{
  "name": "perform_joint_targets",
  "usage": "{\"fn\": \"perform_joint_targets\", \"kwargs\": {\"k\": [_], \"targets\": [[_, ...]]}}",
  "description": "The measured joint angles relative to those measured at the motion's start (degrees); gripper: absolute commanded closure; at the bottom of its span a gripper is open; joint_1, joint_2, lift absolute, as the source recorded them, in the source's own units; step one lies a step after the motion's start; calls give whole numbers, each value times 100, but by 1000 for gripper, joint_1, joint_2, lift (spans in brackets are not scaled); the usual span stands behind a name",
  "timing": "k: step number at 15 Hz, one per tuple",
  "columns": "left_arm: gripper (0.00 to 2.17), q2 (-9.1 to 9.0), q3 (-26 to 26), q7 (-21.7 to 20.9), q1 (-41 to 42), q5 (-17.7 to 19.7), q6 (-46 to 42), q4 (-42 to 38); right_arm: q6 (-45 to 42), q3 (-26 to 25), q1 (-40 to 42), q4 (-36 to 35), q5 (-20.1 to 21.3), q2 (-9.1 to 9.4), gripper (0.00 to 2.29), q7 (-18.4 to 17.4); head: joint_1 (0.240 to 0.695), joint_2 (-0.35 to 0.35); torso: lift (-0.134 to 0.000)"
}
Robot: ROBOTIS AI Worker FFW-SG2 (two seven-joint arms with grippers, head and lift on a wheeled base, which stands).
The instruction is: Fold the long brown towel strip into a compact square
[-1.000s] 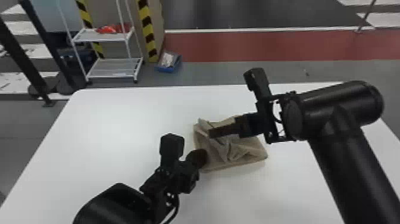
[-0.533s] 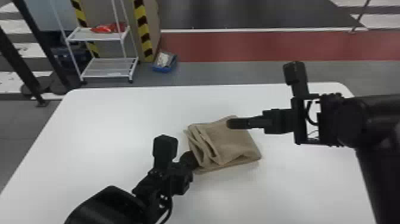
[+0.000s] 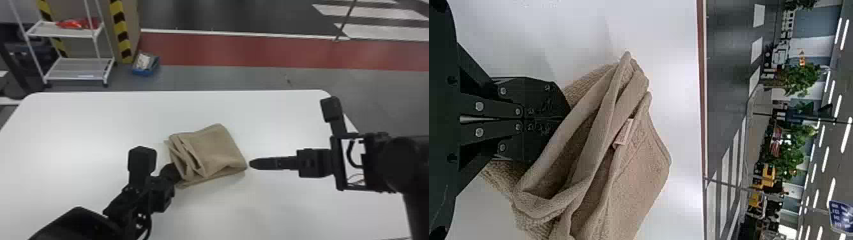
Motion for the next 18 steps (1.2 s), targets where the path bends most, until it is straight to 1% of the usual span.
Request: {"fn": "perform_joint_targets", "kwargs": {"k": [2,3,6,8,10,13,15,18], "targets": [[2142,-1,1,0,-5,7,7,0,-263,-7,269,-22,97,7,2128,17,695,-117,-125],[2142,0,6,0,-8,15,16,-1,-515,55,358,77,166,30,2128,11,695,-118,-125],[2142,22,6,-3,-5,38,47,-17,-1219,421,380,521,482,118,2128,-13,695,-101,-125],[2142,45,12,-21,17,56,86,-137,-1431,607,214,884,651,209,2128,-55,695,-90,-125],[2142,56,26,-30,39,85,123,-266,-1606,768,8,1251,748,256,2128,-143,695,-86,-125],[2142,76,122,-61,167,229,160,-554,-1877,921,-301,1749,964,388,2128,-281,695,-82,-125],[2142,144,250,-79,325,330,276,-899,-2051,973,-527,2084,1074,449,2128,-370,695,-79,-125],[2142,256,521,-103,616,394,526,-1499,-2273,1085,-958,2648,1164,484,2128,-538,695,-65,-125]]}}
